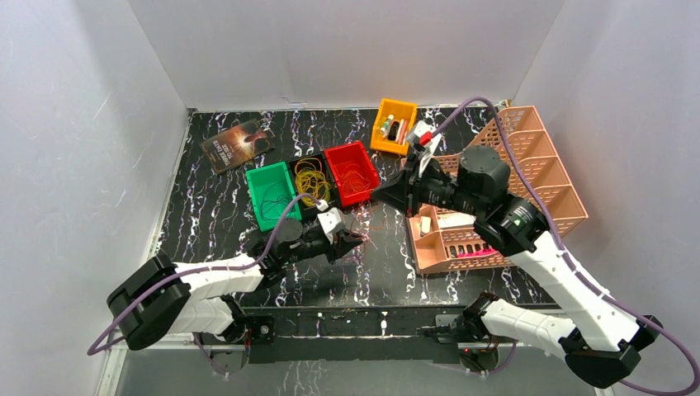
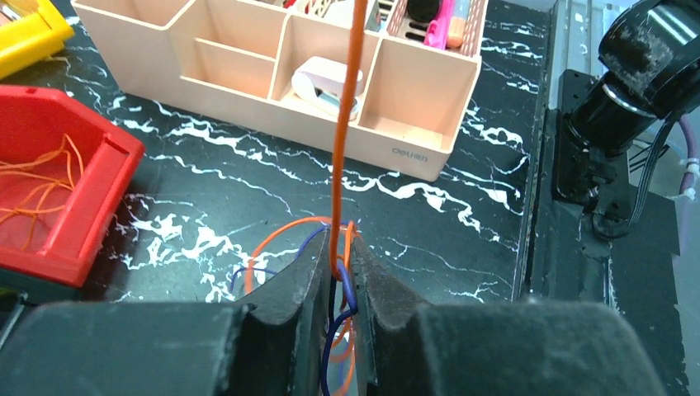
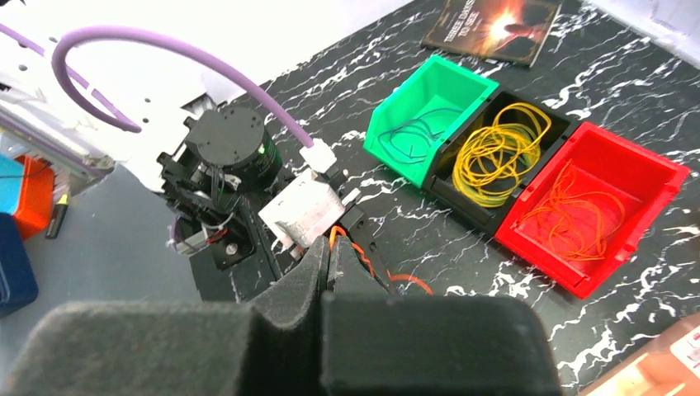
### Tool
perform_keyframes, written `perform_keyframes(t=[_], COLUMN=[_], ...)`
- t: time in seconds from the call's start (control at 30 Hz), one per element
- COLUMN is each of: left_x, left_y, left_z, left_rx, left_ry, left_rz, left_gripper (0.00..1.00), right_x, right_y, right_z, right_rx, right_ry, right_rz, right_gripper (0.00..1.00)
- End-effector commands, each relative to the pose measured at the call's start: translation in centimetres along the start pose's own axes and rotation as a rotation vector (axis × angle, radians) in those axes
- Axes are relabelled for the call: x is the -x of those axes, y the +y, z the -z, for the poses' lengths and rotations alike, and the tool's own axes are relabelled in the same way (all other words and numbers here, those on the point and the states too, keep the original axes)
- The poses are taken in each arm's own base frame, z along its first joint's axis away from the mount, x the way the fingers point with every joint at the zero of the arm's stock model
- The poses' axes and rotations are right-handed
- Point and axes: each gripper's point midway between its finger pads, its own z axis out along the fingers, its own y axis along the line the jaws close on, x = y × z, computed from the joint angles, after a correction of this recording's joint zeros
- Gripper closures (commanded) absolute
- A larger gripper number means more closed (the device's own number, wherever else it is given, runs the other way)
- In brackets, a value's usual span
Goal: Untangle the cables
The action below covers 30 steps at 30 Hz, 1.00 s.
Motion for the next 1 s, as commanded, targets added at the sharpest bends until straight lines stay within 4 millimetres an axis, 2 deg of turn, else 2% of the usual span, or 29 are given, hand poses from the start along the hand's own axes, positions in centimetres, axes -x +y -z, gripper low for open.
perform_keyframes(t=[0.0, 0.17, 0.33, 0.47, 0.53, 0.67, 0.8, 0.97], left_x=[-1.4, -3.9, -5.9, -7.5, -8.6, -10.6, -11.7, -12.4], left_y=[-0.6, -0.5, -0.4, -0.2, 0.1, 0.2, 0.0, 0.0], left_z=[0.2, 0.2, 0.6, 1.4, 1.9, 1.8, 1.8, 2.0], left_rx=[-0.021, -0.014, 0.012, 0.038, 0.06, 0.069, 0.062, 0.066], left_ry=[0.021, 0.08, 0.117, 0.148, 0.167, 0.211, 0.234, 0.246], left_rz=[0.021, 0.061, 0.095, 0.107, 0.118, 0.144, 0.158, 0.169], left_gripper=[0.87, 0.85, 0.73, 0.63, 0.59, 0.59, 0.59, 0.58], right_x=[6.3, 8.4, 10.2, 12.7, 14.9, 17.8, 18.6, 19.5], right_y=[1.3, 1.6, 1.8, 2.0, 1.8, 0.5, -1.2, -1.8], right_z=[2.9, 4.5, 5.6, 6.9, 8.3, 11.2, 12.8, 14.6], right_rx=[-0.036, -0.073, -0.1, -0.135, -0.195, -0.347, -0.474, -0.553], right_ry=[-0.198, -0.268, -0.304, -0.362, -0.436, -0.528, -0.566, -0.608], right_rz=[0.08, 0.121, 0.17, 0.22, 0.261, 0.293, 0.285, 0.297], right_gripper=[1.0, 1.0, 1.0, 1.0, 1.0, 1.0, 1.0, 1.0])
